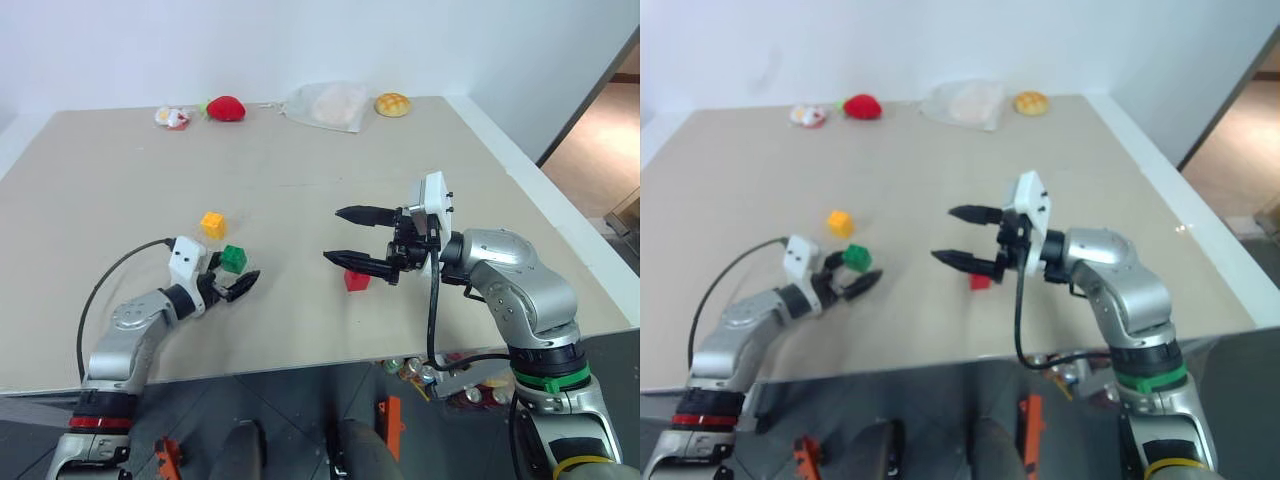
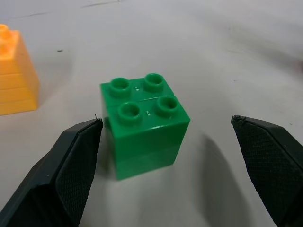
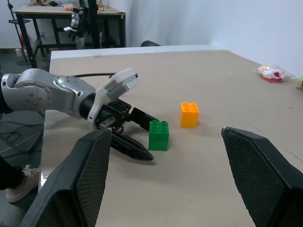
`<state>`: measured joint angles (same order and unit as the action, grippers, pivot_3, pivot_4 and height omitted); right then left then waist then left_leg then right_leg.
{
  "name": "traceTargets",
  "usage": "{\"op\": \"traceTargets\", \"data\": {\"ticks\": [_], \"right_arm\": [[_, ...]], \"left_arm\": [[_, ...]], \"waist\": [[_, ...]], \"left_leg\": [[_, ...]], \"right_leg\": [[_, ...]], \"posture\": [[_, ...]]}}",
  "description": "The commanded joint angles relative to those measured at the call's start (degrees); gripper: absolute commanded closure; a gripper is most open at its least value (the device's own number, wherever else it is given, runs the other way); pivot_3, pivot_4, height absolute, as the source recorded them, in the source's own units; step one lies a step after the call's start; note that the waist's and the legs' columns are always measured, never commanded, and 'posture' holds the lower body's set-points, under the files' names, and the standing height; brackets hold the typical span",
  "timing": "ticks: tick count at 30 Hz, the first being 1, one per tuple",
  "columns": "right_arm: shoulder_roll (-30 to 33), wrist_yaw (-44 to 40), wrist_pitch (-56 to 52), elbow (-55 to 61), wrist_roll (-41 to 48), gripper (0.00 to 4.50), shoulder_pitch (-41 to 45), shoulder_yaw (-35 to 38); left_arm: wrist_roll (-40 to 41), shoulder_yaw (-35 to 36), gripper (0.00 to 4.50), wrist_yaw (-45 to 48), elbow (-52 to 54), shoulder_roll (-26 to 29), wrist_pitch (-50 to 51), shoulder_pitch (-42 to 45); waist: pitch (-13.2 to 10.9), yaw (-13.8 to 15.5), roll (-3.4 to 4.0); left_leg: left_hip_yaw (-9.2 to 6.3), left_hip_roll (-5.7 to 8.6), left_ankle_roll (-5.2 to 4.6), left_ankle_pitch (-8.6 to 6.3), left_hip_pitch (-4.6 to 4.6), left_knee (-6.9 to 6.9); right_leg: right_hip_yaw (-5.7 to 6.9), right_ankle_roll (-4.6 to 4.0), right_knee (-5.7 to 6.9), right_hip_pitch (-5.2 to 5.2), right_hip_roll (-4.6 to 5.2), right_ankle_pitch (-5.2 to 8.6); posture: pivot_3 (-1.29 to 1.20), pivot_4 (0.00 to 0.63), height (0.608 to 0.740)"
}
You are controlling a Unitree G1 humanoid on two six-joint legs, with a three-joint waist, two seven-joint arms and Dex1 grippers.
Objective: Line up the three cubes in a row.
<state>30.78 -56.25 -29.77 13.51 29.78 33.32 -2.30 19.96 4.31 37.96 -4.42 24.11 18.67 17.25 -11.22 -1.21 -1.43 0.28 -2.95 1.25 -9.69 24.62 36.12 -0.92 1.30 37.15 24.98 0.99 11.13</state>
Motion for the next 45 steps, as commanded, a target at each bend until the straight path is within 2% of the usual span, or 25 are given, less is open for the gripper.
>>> {"op": "traceTargets", "data": {"ticks": [1, 5, 7, 13, 17, 20, 23, 27, 31, 38, 41, 45], "right_arm": [[0.2, 0.69, 0.26, 2.69, 0.9, 0.61, -0.3, 0.9], [0.36, 1.02, 0.38, 2.53, 0.85, 0.61, -0.74, 0.98], [0.38, 1.02, 0.6, 2.27, 0.6, 0.61, -0.85, 0.8], [0.96, 0.48, 0.05, 2.13, 0.99, 0.61, -0.99, 0.74], [6.68, -5.77, 0.4, 4.8, 2.83, 0.61, -5.86, 2.08], [10.09, -7.51, -1.31, 4.84, 5.42, 0.61, -8.93, 4.66], [12.55, -8.21, -2.65, 4.34, 7.68, 0.61, -11.58, 8.11], [16.46, -8.4, -1.6, 3.08, 6.38, 0.61, -16.48, 11.78], [16.99, -6.79, -2.04, 3.64, 7.05, 0.61, -17.98, 14.18], [16.53, -4.44, -2.58, 5.34, 7.73, 0.61, -19.67, 15.59], [16.33, -3.66, -2.54, 5.49, 7.86, 0.61, -19.54, 15.25], [16.31, -3.4, -2.22, 4.6, 7.73, 0.61, -18.62, 14.52]], "left_arm": [[-0.83, 0.57, 1.12, -0.54, 0.17, -0.09, -2.07, 1.36], [-1.39, 1.48, 2.57, -1.86, -1.66, -0.5, -3.25, 2.5], [-1.3, 1.61, 3.15, -1.87, -2.27, -0.47, -3.56, 2.96], [-0.08, -0.84, 3.14, 3.53, -1.37, 0.27, -3.29, 5.11], [2.37, -6.62, 3.14, 16.39, 1.93, 1.65, -2.77, 8.08], [2.45, -10.95, 3.14, 24.31, 1.44, 2.3, -3.28, 10.79], [1.78, -14.09, 3.14, 30.03, -1.85, 1.41, -4.34, 14.4], [-2.08, -18.35, 3.14, 35.67, -11.48, -1.38, -10.51, 20.56], [-5.55, -19.55, 3.14, 37.81, -20.5, -3.07, -17.1, 24.22], [-10.82, -17.65, 3.14, 33.71, -36.05, -5.38, -28.22, 29.75], [-10.99, -16.84, 3.14, 33.14, -37.89, -5.91, -29.62, 29.86], [-9.17, -15.97, 3.14, 34.75, -35.35, -6.53, -27.12, 28.04]], "waist": [[0.0, 0.0, 0.0], [0.0, 0.0, 0.0], [0.0, 0.0, 0.0], [0.0, 0.0, 0.0], [0.01, 0.4, -0.01], [0.01, 0.34, -0.01], [0.01, -0.03, -0.02], [0.01, 0.17, -0.02], [0.0, -0.22, -0.02], [0.0, -0.07, -0.02], [0.0, -0.07, -0.02], [0.0, -0.07, -0.02]], "left_leg": [[0.0, 0.0, 0.0, 0.0, 0.0, 0.0], [0.0, 0.0, 0.0, 0.0, 0.02, -0.01], [0.0, 0.0, 0.0, 0.0, 0.02, -0.01], [0.0, 0.0, 0.0, 0.0, 0.03, 0.02], [-0.02, 0.02, 0.0, 0.0, 0.11, 0.05], [0.01, 0.08, 0.01, -0.01, 0.17, 0.09], [0.02, 0.08, 0.01, -0.01, 0.15, 0.16], [-0.1, 0.09, -0.01, 0.0, 0.11, 0.2], [-0.08, 0.11, -0.02, 0.0, 0.1, 0.26], [-0.18, 0.11, -0.03, 0.0, 0.18, 0.25], [-0.17, 0.12, -0.03, 0.0, 0.24, 0.27], [-0.17, 0.12, -0.03, 0.0, 0.24, 0.27]], "right_leg": [[-0.01, 0.0, 0.0, 0.0, -0.01, 0.0], [-0.03, 0.02, 0.0, 0.02, -0.02, 0.0], [-0.03, 0.03, 0.0, 0.02, -0.02, 0.0], [-0.03, 0.03, 0.0, 0.01, -0.02, 0.0], [-0.02, 0.08, -0.02, 0.01, 0.0, 0.03], [-0.05, 0.14, -0.07, 0.01, 0.06, 0.08], [-0.08, 0.14, -0.07, 0.01, 0.04, 0.05], [-0.01, 0.08, -0.05, -0.05, -0.01, 0.01], [-0.16, 0.08, -0.05, -0.01, -0.04, -0.05], [-0.17, 0.11, -0.05, 0.02, -0.13, -0.05], [-0.18, 0.16, -0.07, 0.05, -0.11, -0.07], [-0.18, 0.17, -0.06, 0.06, -0.12, -0.07]], "posture": [[0.0, 0.15, 0.74], [0.0, 0.15, 0.74], [0.0, 0.15, 0.74], [0.0, 0.15, 0.74], [0.0, 0.15, 0.74], [0.0, 0.15, 0.74], [0.0, 0.15, 0.74], [0.0, 0.15, 0.74], [0.0, 0.15, 0.74], [0.0, 0.15, 0.74], [0.0, 0.15, 0.74], [0.0, 0.15, 0.74]]}}
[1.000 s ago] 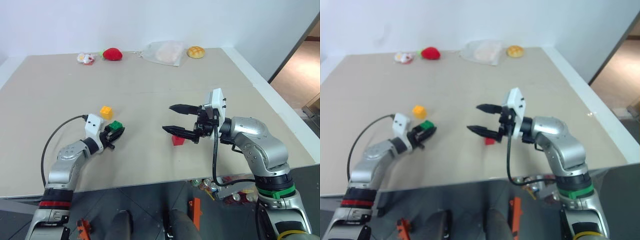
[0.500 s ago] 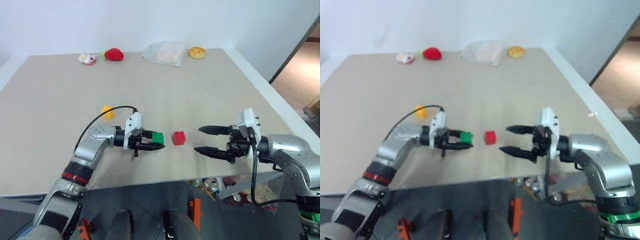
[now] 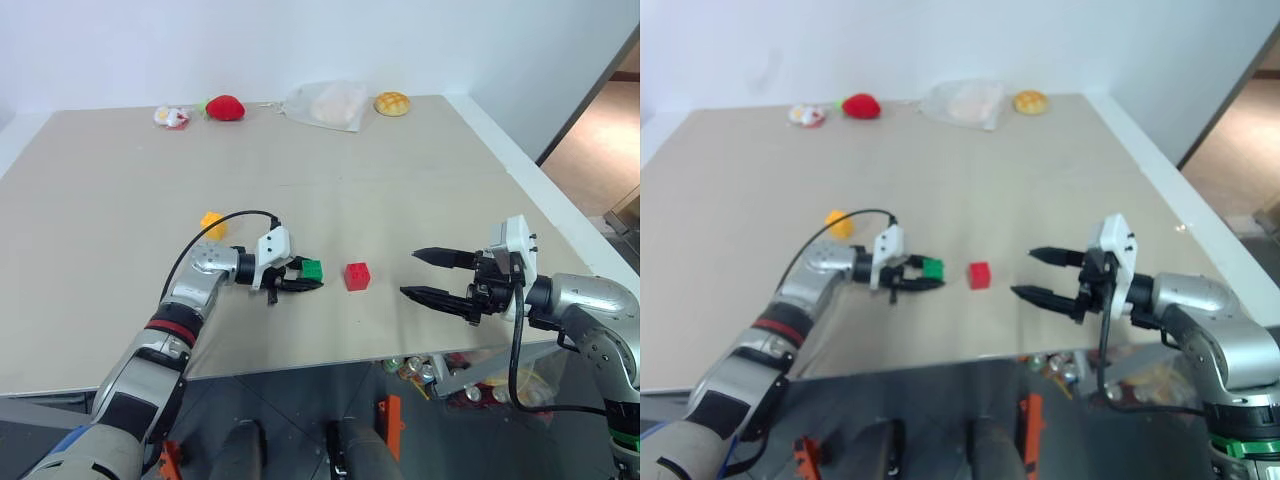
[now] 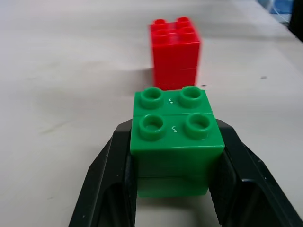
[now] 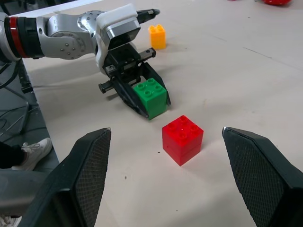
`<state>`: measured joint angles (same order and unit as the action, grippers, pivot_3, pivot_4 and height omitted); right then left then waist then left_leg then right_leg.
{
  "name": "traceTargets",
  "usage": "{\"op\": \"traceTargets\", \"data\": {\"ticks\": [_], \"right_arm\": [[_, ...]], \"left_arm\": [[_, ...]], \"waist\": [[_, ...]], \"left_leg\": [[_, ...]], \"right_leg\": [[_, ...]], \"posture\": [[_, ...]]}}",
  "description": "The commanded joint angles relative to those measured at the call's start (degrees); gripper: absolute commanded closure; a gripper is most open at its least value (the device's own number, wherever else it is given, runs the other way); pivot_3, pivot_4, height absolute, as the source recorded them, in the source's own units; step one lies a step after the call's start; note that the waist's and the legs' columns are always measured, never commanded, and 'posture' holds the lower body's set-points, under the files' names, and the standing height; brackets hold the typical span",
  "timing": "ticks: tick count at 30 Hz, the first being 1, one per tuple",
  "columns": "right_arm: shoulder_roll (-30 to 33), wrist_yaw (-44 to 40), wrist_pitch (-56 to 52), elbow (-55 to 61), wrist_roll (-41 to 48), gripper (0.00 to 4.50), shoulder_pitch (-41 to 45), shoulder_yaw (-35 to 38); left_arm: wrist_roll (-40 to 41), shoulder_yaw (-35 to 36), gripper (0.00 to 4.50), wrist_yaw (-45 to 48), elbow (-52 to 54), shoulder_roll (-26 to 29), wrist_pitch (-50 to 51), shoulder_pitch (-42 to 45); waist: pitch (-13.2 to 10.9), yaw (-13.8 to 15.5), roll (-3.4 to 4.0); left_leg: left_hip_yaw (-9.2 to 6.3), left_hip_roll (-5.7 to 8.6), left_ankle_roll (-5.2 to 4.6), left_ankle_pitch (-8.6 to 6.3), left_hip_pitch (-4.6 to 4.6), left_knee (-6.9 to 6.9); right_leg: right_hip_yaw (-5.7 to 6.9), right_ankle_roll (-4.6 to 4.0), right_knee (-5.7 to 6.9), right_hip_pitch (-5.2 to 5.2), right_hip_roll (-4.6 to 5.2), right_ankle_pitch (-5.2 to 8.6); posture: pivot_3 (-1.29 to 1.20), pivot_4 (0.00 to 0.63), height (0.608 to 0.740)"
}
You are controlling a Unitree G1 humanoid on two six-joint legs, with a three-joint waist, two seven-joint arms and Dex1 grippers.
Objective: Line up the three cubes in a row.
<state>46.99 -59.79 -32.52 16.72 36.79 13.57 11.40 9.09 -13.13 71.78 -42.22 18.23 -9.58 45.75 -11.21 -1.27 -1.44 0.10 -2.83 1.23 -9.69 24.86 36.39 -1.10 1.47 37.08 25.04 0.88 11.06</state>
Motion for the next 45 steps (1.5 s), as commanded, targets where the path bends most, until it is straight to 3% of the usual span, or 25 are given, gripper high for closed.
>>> {"op": "traceTargets", "data": {"ticks": [1, 9, 29, 31, 37, 45], "right_arm": [[0.07, 0.14, 0.63, 1.07, 0.61, 0.61, 1.42, 0.61], [-0.77, 0.22, 0.88, 0.02, 0.14, 0.61, 3.23, -0.9], [-0.79, 1.32, 0.1, 0.66, 0.8, 0.61, 3.45, -0.9], [-0.82, 1.42, 0.05, 0.6, 0.79, 0.61, 3.55, -0.92], [-0.82, 1.36, 0.06, 0.32, 0.89, 0.61, 3.8, -0.91], [0.01, -0.68, 0.56, -2.07, 0.36, 0.61, 6.93, -1.64]], "left_arm": [[2.24, 1.74, 3.14, 1.27, 3.39, -0.81, 2.08, -0.91], [5.92, 2.56, 3.14, 3.14, 13.02, -1.11, 11.42, -5.12], [1.69, 3.15, 3.14, 2.86, 0.92, -1.62, 2.58, -2.94], [2.29, 3.44, 2.1, 3.67, 0.56, -1.77, 3.06, -2.55], [3.26, 4.05, 0.09, 5.18, 3.61, -0.53, 3.28, -2.95], [5.16, 5.93, 0.09, 9.76, 14.91, 9.83, 9.08, -8.25]], "waist": [[0.0, -0.02, 0.0], [0.0, -0.04, 0.0], [0.0, -0.03, 0.0], [0.0, -0.03, 0.0], [0.0, -0.03, 0.0], [0.0, -0.23, 0.01]], "left_leg": [[0.0, 0.0, 0.0, 0.0, 0.0, 0.0], [-0.01, -0.01, 0.0, 0.0, -0.02, 0.0], [-0.01, 0.0, -0.02, 0.01, -0.05, 0.05], [-0.01, 0.0, -0.02, 0.01, -0.05, 0.06], [-0.01, 0.0, -0.02, 0.01, -0.04, 0.07], [0.0, -0.05, -0.02, 0.01, -0.07, 0.04]], "right_leg": [[0.0, 0.0, 0.0, 0.0, 0.0, 0.0], [0.0, 0.01, 0.02, 0.0, -0.02, -0.01], [-0.01, 0.02, 0.02, -0.05, -0.01, -0.04], [-0.01, 0.03, 0.02, -0.06, -0.01, -0.05], [-0.01, 0.03, 0.02, -0.05, -0.01, -0.06], [-0.03, 0.0, 0.05, -0.02, -0.06, -0.05]], "posture": [[0.0, 0.15, 0.74], [0.0, 0.15, 0.74], [0.0, 0.15, 0.74], [0.0, 0.15, 0.74], [0.0, 0.15, 0.74], [0.0, 0.15, 0.74]]}}
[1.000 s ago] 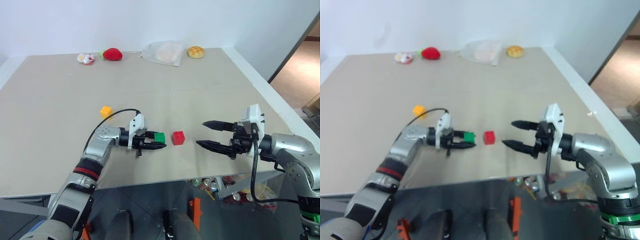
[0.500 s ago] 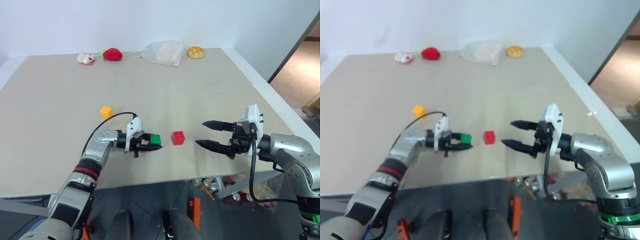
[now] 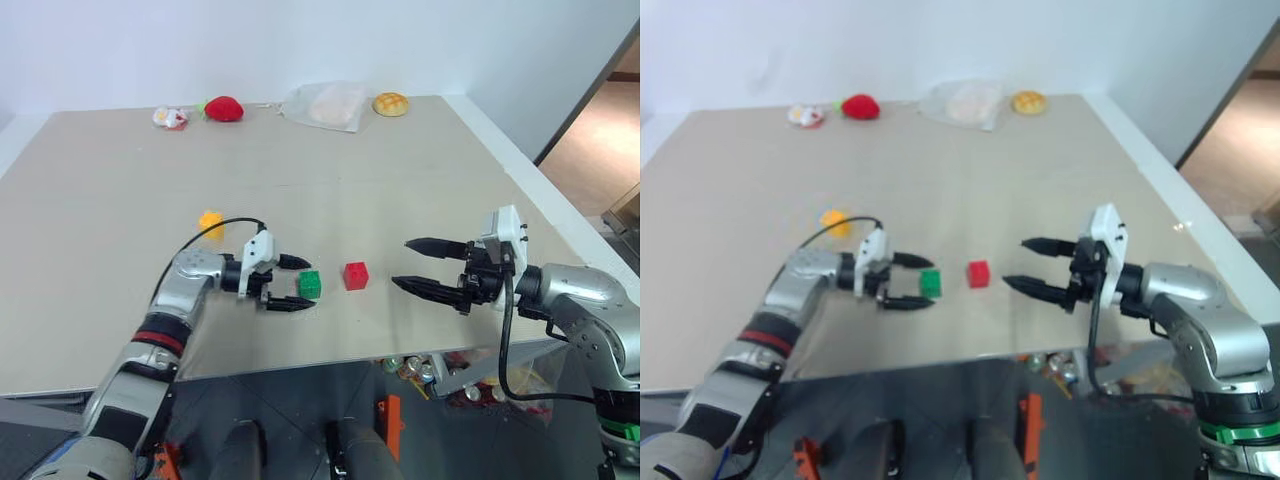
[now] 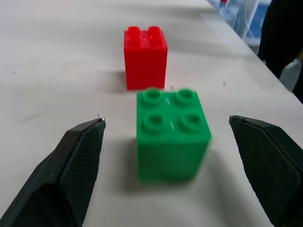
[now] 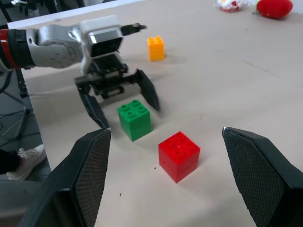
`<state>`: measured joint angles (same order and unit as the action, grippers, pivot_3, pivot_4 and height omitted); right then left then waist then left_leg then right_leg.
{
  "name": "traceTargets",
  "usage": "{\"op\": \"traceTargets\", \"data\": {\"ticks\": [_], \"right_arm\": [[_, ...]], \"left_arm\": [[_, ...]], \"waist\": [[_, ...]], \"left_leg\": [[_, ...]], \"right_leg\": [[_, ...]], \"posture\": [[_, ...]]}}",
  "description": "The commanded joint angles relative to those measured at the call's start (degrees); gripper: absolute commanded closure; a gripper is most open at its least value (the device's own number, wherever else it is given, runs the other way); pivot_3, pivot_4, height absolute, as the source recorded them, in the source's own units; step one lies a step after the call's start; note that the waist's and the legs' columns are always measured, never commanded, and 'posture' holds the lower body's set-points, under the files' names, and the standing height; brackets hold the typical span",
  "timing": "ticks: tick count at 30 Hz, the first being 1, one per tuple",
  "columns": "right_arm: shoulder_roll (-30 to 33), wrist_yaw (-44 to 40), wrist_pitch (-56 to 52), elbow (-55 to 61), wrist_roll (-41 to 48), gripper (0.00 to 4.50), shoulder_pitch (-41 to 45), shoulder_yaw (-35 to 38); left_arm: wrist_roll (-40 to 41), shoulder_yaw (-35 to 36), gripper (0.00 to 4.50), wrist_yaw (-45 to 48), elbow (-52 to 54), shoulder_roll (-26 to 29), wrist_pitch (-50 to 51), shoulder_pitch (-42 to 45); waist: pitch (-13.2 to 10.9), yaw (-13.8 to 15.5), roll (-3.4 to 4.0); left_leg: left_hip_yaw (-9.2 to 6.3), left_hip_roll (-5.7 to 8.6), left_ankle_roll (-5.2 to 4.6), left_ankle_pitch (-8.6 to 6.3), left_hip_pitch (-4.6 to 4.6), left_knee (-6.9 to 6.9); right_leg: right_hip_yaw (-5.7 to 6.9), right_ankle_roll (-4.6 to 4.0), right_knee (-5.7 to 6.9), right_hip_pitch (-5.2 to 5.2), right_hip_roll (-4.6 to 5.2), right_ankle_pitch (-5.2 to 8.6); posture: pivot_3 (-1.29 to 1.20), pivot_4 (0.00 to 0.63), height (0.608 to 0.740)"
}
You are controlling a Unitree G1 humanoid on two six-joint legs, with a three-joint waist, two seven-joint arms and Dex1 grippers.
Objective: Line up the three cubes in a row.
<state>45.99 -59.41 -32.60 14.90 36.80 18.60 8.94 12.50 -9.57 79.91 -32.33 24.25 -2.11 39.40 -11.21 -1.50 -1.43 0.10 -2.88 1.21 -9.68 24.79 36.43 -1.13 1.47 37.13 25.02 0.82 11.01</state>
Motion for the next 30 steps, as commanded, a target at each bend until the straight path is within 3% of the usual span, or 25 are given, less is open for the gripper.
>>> {"op": "traceTargets", "data": {"ticks": [1, 7, 10, 14, 19, 30], "right_arm": [[1.1, -1.42, 0.74, -0.58, 0.23, 0.61, 2.36, 0.68], [0.36, -2.47, 1.46, -1.22, -0.42, 0.61, 4.92, -0.76], [-3.19, 2.38, 0.85, -1.31, -2.0, 0.61, 8.56, -3.1], [-8.6, 8.77, 1.38, -1.83, -7.59, 0.61, 12.23, -8.47], [-12.23, 10.76, 2.71, -3.29, -9.5, 0.61, 14.8, -9.95], [-12.92, 10.61, 2.69, -2.76, -9.65, 0.61, 15.44, -9.52]], "left_arm": [[1.98, 3.01, 0.09, 1.87, 6.27, 5.48, 1.96, -2.82], [4.36, 10.51, 0.09, -2.61, 9.72, 13.58, 5.9, -7.31], [7.78, 15.08, 0.09, -7.5, 14.43, 14.58, 11.42, -10.32], [9.08, 19.95, 0.09, -17.42, 14.92, 12.95, 15.29, -11.95], [6.26, 21.74, 0.09, -28.31, 11.6, 10.31, 13.23, -12.53], [0.62, 17.58, 0.09, -36.03, 4.98, 5.57, 10.21, -9.29]], "waist": [[0.0, 0.01, 0.0], [0.0, 0.17, 0.0], [0.0, 0.11, 0.0], [0.0, 0.16, -0.01], [0.0, 0.36, -0.01], [0.05, 0.34, -0.09]], "left_leg": [[0.0, -0.02, 0.0, 0.0, -0.01, -0.01], [0.01, -0.05, 0.0, 0.0, 0.0, 0.01], [0.06, -0.07, 0.0, 0.0, 0.01, 0.0], [0.06, -0.13, 0.0, 0.0, -0.01, 0.0], [0.07, -0.1, 0.0, 0.01, 0.04, 0.01], [0.09, -0.1, -0.02, 0.02, 0.05, 0.01]], "right_leg": [[0.0, -0.01, 0.01, 0.01, -0.02, 0.01], [0.01, -0.04, 0.03, 0.01, -0.01, 0.01], [0.01, -0.04, 0.02, 0.04, 0.01, 0.01], [0.04, -0.1, 0.04, 0.07, -0.03, -0.05], [0.04, -0.08, 0.05, 0.06, 0.0, -0.06], [0.03, -0.06, 0.03, 0.08, -0.02, -0.13]], "posture": [[0.0, 0.15, 0.74], [0.0, 0.15, 0.74], [0.0, 0.15, 0.74], [0.0, 0.15, 0.74], [0.0, 0.15, 0.74], [0.0, 0.15, 0.74]]}}
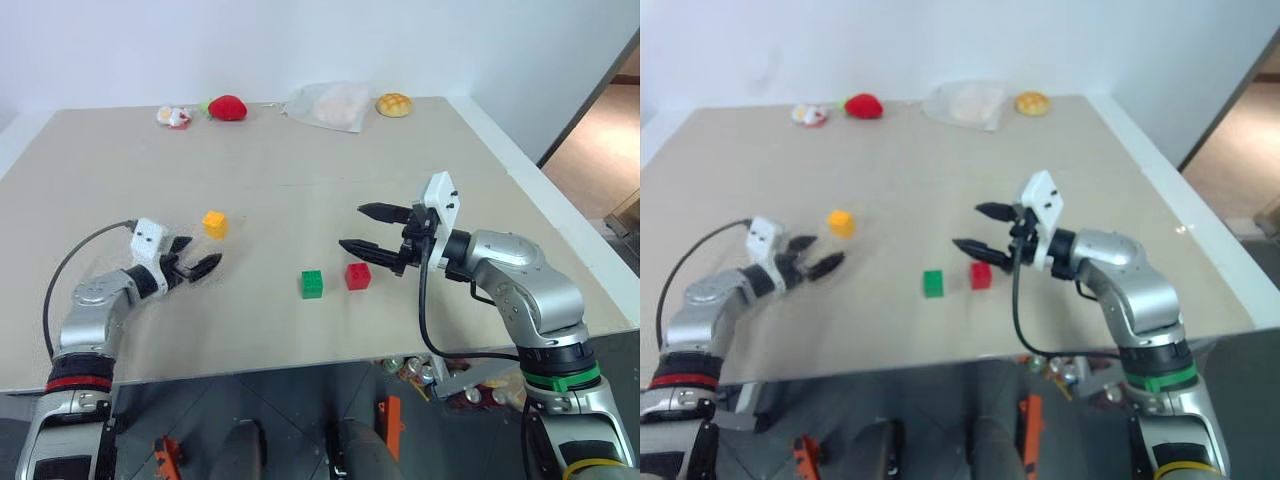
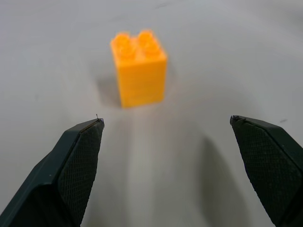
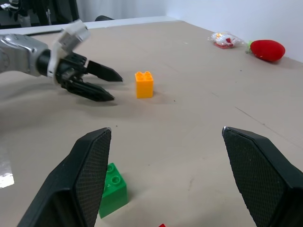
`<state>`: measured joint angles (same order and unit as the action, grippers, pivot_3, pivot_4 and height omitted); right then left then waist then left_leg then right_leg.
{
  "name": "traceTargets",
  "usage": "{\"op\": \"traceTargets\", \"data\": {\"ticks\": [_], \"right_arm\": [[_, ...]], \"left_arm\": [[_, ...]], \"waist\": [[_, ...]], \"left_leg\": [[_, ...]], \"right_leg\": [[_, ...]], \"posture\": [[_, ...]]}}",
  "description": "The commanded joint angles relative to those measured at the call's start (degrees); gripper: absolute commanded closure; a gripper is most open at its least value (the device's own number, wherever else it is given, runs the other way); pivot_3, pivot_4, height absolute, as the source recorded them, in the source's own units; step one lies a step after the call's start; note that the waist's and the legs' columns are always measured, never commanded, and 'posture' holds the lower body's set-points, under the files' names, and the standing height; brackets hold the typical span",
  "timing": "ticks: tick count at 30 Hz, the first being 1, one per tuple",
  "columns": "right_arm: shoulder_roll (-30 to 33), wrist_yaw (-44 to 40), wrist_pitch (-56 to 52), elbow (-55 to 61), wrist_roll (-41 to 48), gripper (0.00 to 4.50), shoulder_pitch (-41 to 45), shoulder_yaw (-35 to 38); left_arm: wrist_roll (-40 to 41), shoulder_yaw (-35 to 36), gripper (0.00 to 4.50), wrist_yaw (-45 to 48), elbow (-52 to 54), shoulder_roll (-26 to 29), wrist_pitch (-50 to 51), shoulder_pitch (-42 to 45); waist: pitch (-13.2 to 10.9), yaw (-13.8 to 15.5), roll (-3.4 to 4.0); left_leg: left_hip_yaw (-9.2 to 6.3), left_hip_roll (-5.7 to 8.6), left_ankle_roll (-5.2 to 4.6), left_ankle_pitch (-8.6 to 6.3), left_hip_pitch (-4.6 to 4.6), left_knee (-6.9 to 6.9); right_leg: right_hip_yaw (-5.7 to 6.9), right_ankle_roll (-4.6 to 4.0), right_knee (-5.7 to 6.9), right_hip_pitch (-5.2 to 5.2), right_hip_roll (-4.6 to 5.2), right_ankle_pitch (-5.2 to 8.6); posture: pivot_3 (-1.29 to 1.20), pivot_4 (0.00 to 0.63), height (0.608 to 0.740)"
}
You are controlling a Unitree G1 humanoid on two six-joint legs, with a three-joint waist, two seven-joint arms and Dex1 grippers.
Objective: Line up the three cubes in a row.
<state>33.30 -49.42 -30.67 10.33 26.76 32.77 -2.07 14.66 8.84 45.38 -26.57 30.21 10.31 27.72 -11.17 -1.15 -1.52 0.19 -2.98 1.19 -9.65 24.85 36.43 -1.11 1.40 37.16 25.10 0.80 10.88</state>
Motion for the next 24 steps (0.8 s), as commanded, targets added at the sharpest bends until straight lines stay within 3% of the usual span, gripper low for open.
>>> {"op": "traceTargets", "data": {"ticks": [1, 20, 21, 24], "right_arm": [[-0.38, 0.91, 0.7, 1.9, 0.42, 0.61, 1.27, 1.62], [-0.72, 2.39, 0.94, 1.09, 0.43, 0.61, 0.61, 2.31], [-0.79, 2.44, 1.01, 0.9, 0.36, 0.61, 0.65, 2.28], [-0.98, 2.54, 0.9, 0.62, 0.46, 0.61, 0.73, 2.27]], "left_arm": [[-2.13, -1.2, 0.09, -2.14, -1.69, -0.84, -2.44, 3.12], [-3.95, -0.26, 0.09, -11.68, -18.4, -5.61, -6.62, 15.87], [-3.67, -0.03, 0.6, -11.9, -18.55, -5.87, -6.89, 16.05], [-3.15, -0.01, 1.55, -10.98, -17.47, -6.53, -7.6, 15.89]], "waist": [[0.01, -0.01, -0.01], [0.01, -0.16, -0.02], [0.01, -0.15, -0.02], [0.01, -0.14, -0.02]], "left_leg": [[0.0, 0.0, 0.0, 0.0, 0.0, 0.01], [-0.02, 0.0, -0.04, 0.03, 0.0, -0.02], [-0.01, 0.0, -0.04, 0.03, 0.0, -0.02], [-0.01, 0.0, -0.04, 0.03, 0.01, -0.02]], "right_leg": [[0.0, -0.01, 0.0, 0.0, 0.0, -0.02], [-0.02, 0.21, 0.0, 0.01, -0.06, -0.2], [-0.02, 0.21, 0.0, 0.01, -0.06, -0.2], [-0.02, 0.21, -0.01, 0.01, -0.05, -0.2]], "posture": [[0.0, 0.15, 0.74], [0.0, 0.15, 0.74], [0.0, 0.15, 0.74], [0.0, 0.15, 0.74]]}}
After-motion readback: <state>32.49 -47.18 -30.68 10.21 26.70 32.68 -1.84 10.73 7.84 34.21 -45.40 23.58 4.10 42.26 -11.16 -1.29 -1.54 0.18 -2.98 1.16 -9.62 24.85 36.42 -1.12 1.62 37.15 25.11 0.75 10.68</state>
